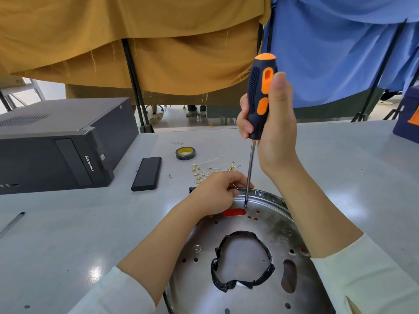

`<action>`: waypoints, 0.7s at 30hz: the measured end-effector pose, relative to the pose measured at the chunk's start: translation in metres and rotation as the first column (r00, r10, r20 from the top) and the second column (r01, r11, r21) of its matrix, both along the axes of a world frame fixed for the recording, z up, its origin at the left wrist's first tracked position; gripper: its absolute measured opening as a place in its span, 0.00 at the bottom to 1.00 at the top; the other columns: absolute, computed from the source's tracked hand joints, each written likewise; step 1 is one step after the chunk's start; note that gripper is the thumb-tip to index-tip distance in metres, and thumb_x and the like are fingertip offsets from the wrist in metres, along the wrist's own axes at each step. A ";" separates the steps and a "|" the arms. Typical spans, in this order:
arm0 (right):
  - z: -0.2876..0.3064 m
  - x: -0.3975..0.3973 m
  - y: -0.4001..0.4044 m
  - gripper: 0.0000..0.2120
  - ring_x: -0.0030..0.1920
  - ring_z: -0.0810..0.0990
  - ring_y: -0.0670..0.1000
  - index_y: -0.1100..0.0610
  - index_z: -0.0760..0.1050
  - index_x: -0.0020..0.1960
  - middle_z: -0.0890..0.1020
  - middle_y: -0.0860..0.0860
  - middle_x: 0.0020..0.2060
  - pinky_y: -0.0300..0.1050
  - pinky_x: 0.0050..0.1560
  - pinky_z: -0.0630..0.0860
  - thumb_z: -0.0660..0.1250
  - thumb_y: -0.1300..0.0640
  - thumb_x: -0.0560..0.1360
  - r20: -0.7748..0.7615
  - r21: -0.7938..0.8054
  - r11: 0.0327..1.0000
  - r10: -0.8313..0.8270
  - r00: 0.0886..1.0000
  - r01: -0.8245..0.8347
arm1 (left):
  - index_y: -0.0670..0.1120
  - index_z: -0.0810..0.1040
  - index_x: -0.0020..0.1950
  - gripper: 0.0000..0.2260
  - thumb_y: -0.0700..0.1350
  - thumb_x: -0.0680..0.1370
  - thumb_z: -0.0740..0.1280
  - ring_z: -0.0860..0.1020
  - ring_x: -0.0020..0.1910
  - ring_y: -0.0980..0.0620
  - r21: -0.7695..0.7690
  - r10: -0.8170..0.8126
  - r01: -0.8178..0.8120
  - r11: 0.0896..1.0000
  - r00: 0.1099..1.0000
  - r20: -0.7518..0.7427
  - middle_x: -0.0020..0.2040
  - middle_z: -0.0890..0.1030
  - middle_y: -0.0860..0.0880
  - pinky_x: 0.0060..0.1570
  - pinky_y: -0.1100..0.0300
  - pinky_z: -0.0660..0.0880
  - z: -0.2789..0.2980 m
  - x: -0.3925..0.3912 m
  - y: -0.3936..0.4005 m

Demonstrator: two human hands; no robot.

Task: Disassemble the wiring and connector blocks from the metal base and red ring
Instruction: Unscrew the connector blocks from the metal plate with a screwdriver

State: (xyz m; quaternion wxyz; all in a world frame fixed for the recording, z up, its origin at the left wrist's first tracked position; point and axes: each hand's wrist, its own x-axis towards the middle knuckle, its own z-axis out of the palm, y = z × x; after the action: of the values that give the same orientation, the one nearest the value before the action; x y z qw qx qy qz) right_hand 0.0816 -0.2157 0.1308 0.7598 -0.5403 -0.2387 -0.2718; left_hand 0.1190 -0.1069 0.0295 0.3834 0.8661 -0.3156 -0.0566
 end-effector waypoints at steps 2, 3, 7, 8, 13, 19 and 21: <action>0.001 -0.001 0.002 0.09 0.25 0.65 0.48 0.57 0.60 0.53 0.70 0.53 0.35 0.40 0.26 0.65 0.59 0.54 0.80 -0.003 -0.030 0.999 -0.028 1.000 0.028 | 0.53 0.79 0.53 0.18 0.32 0.75 0.60 0.78 0.54 0.57 0.000 0.001 -0.001 1.000 1.000 -0.003 0.51 0.82 0.54 0.59 0.58 0.73 0.000 0.000 0.000; 0.001 -0.001 0.002 0.08 0.26 0.66 0.48 0.57 0.60 0.52 0.71 0.53 0.35 0.41 0.27 0.66 0.60 0.57 0.80 0.006 -0.054 0.997 -0.047 0.999 0.048 | 0.53 0.79 0.53 0.18 0.32 0.75 0.60 0.78 0.55 0.57 0.000 0.002 -0.002 1.000 1.000 -0.004 0.52 0.82 0.54 0.60 0.58 0.73 -0.001 0.000 0.000; -0.002 -0.001 0.005 0.06 0.31 0.72 0.51 0.57 0.65 0.50 0.74 0.53 0.37 0.43 0.29 0.71 0.53 0.55 0.82 0.038 -0.131 0.979 -0.153 0.987 0.157 | 0.52 0.79 0.54 0.19 0.32 0.75 0.59 0.78 0.56 0.56 -0.008 -0.002 0.002 1.000 1.000 -0.007 0.53 0.82 0.54 0.61 0.57 0.72 -0.002 0.001 0.000; -0.003 -0.001 0.006 0.11 0.31 0.72 0.51 0.58 0.67 0.50 0.75 0.51 0.37 0.43 0.29 0.72 0.51 0.53 0.82 0.029 -0.148 0.971 -0.186 0.982 0.188 | 0.52 0.80 0.54 0.19 0.31 0.75 0.59 0.78 0.56 0.56 -0.012 -0.003 0.003 1.000 1.000 -0.005 0.53 0.82 0.54 0.61 0.57 0.72 -0.002 0.001 0.000; -0.004 0.000 0.005 0.15 0.28 0.66 0.50 0.60 0.66 0.51 0.72 0.51 0.36 0.44 0.28 0.65 0.48 0.49 0.80 0.011 -0.087 0.987 -0.136 0.991 0.137 | 0.54 0.80 0.53 0.20 0.32 0.74 0.59 0.78 0.53 0.59 -0.016 -0.002 0.002 1.000 1.000 0.005 0.50 0.82 0.55 0.59 0.60 0.73 -0.002 0.001 0.000; -0.005 0.000 0.003 0.06 0.28 0.67 0.49 0.55 0.62 0.51 0.72 0.53 0.36 0.42 0.27 0.66 0.59 0.58 0.80 0.032 -0.070 0.990 -0.122 0.992 0.124 | 0.52 0.80 0.54 0.19 0.32 0.74 0.59 0.78 0.54 0.59 -0.015 -0.004 0.004 1.000 1.000 -0.003 0.51 0.82 0.55 0.59 0.59 0.73 -0.001 0.000 0.000; -0.006 0.000 0.004 0.10 0.30 0.69 0.50 0.58 0.66 0.53 0.74 0.53 0.38 0.43 0.32 0.71 0.53 0.51 0.81 0.021 -0.096 0.979 -0.179 0.984 0.181 | 0.53 0.79 0.53 0.19 0.32 0.74 0.59 0.78 0.53 0.58 -0.016 -0.004 0.004 1.000 1.000 -0.006 0.50 0.82 0.55 0.58 0.59 0.74 -0.001 0.000 0.000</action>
State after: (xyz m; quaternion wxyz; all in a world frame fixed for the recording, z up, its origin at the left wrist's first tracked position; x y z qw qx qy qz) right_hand 0.0812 -0.2120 0.1249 0.7033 -0.5945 -0.2064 -0.3306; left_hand 0.1189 -0.1066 0.0285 0.3913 0.8621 -0.3167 -0.0576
